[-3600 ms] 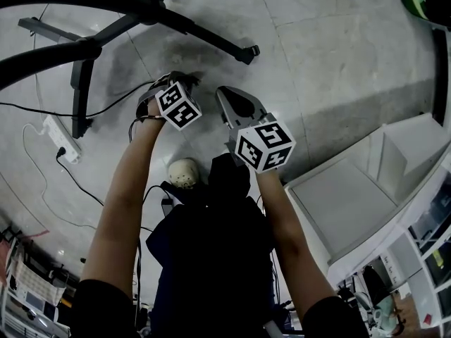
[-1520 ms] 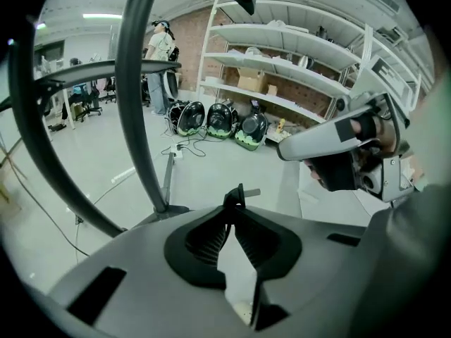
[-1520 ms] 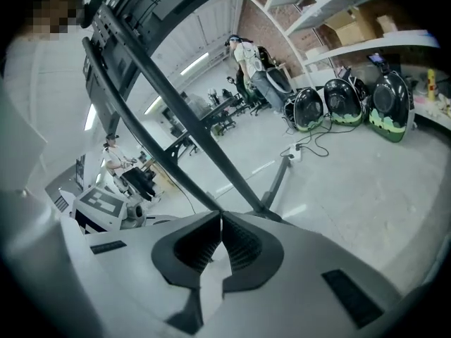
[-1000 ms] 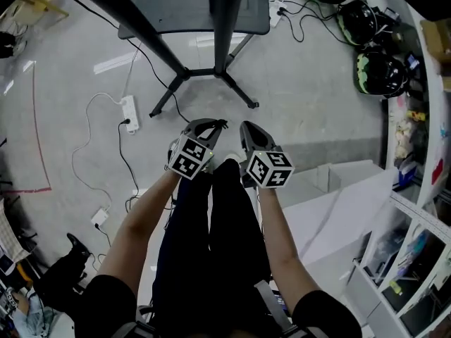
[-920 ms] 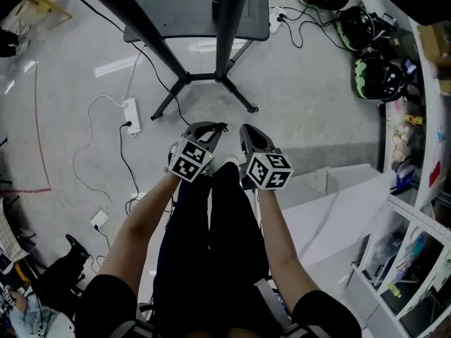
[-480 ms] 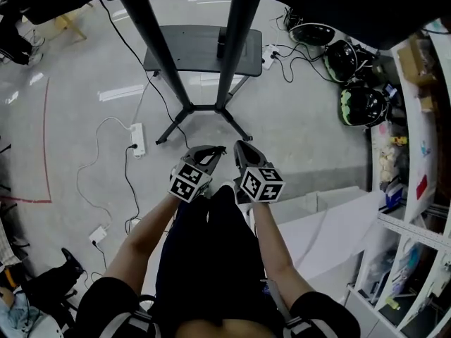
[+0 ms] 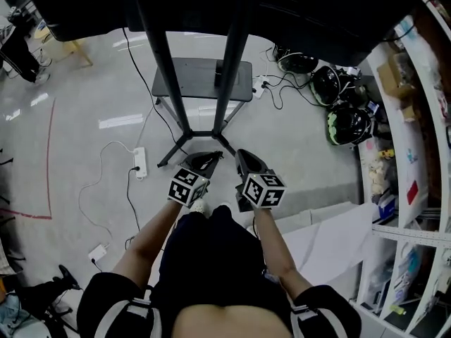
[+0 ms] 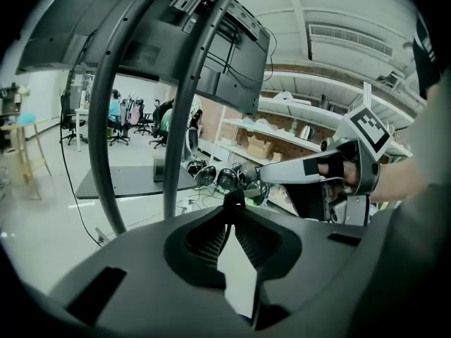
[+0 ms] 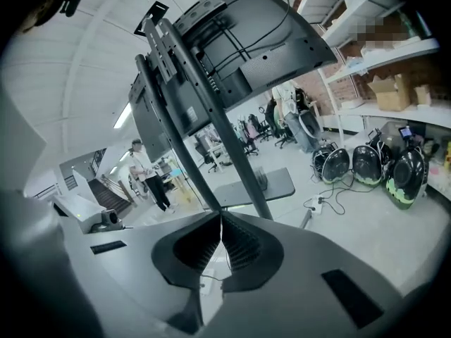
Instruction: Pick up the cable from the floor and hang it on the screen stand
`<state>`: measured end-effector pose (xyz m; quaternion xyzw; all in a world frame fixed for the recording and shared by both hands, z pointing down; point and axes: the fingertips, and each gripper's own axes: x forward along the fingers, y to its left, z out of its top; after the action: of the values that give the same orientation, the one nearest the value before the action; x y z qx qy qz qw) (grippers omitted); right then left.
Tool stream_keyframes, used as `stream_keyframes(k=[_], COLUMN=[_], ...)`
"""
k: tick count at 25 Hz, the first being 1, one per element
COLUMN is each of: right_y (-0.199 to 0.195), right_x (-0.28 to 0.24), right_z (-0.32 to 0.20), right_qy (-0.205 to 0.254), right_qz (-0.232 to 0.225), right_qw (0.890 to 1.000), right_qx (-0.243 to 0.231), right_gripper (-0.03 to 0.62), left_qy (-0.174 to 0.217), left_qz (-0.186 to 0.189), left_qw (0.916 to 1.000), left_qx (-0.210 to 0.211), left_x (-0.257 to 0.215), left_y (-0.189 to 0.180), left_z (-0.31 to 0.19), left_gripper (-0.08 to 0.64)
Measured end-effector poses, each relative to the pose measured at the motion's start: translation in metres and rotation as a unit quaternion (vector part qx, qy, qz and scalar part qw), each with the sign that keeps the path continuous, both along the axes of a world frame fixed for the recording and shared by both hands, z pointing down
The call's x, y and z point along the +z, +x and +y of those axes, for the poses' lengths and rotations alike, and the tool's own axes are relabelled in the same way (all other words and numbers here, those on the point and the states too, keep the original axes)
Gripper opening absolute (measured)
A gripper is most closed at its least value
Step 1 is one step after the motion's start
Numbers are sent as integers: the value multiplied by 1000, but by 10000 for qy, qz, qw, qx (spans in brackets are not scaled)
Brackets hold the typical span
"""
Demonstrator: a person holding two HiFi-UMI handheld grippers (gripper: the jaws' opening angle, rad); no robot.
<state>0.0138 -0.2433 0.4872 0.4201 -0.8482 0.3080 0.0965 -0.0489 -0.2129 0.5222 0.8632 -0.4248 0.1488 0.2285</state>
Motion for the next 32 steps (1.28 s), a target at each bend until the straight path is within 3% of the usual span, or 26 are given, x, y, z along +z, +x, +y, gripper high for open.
stream_keyframes(k=[8, 12, 16, 32], right_y=[-6, -8, -11, -33], right_x=[-71, -104, -117, -185], right_z=[-7, -11, -8, -34], right_qy=[610, 1021, 1147, 1956], right_qz=[52, 4, -52, 331], right_qw=[9981, 9948, 9934, 9797], right_qx=[51, 54, 47, -298], right_gripper=[25, 25, 25, 25], left_qy=[304, 485, 616, 1146], left_qz=[343, 536, 721, 695], left_qw=[9989, 9971, 9948, 9899], left_qx=[-38, -218, -373, -453], left_x=[-64, -93, -114, -181], left_y=[-4, -10, -15, -34], left_z=[-1, -8, -11, -39], left_gripper=[46, 46, 46, 46])
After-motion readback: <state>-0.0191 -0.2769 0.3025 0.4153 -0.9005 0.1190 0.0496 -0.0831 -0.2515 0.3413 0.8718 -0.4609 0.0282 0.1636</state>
